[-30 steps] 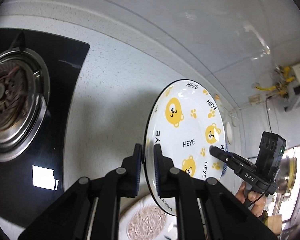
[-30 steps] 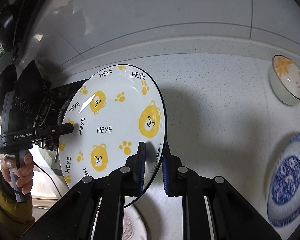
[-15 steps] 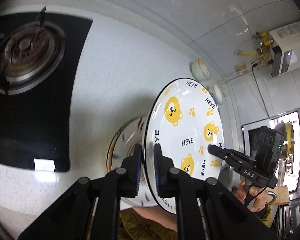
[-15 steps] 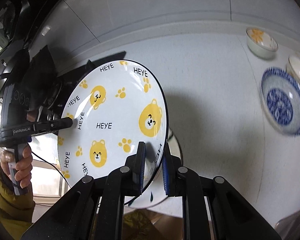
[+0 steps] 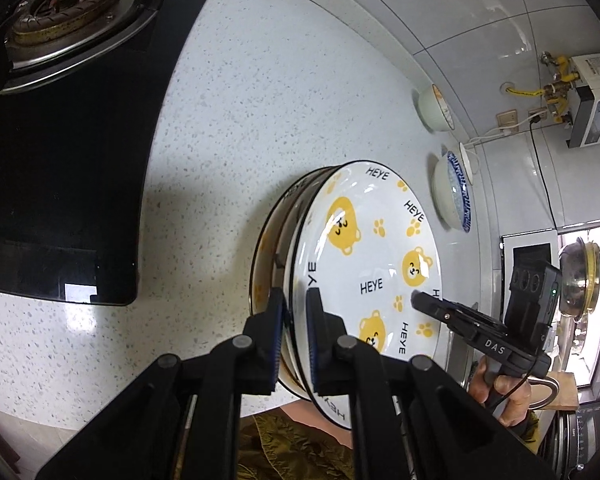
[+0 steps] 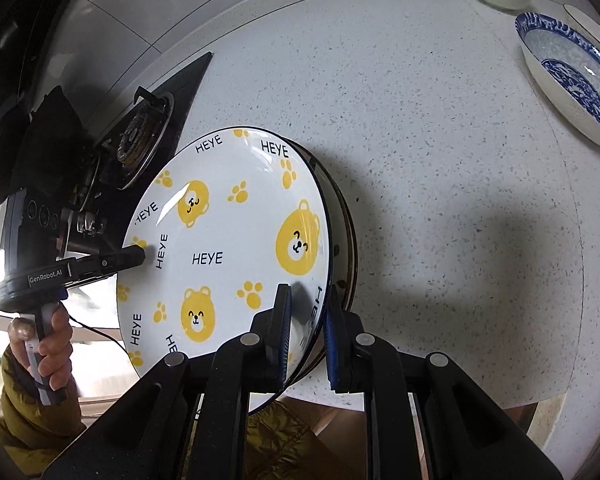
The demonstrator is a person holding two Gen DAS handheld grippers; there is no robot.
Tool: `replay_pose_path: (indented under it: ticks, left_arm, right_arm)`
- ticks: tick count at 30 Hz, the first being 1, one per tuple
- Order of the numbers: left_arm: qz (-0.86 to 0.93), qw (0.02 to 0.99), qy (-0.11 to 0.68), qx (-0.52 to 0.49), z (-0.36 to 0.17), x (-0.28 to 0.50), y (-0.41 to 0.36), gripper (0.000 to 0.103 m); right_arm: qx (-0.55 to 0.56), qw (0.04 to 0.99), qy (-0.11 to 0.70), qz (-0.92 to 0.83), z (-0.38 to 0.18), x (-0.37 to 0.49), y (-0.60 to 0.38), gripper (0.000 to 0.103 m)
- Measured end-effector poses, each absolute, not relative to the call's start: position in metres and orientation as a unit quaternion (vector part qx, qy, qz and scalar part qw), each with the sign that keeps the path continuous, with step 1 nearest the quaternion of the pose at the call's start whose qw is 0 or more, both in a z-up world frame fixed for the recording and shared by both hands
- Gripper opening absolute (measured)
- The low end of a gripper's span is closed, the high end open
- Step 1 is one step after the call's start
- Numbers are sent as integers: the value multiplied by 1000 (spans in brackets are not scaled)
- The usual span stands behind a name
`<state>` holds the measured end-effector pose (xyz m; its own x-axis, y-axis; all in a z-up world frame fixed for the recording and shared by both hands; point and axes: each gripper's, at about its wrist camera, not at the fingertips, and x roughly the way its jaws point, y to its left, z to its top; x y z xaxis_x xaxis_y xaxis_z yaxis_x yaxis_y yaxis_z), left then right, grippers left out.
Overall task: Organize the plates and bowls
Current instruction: 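Lower the small bear plate onto the stack and open both grippers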
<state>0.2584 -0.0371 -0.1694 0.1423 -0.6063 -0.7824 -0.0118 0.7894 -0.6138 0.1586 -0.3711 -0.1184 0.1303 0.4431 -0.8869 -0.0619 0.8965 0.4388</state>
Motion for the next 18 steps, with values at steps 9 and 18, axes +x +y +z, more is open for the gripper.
replay_pose_path:
  ticks: [9,18]
  left_arm:
    - [-196,748,605,-190,-149,253,-39,25]
    - [-215,800,526,-191,-93,248,-31,35]
  right_arm:
    - [156,736,636,173,-108,162,-378,20]
    - [162,789,571,159,-65,151,-410,40]
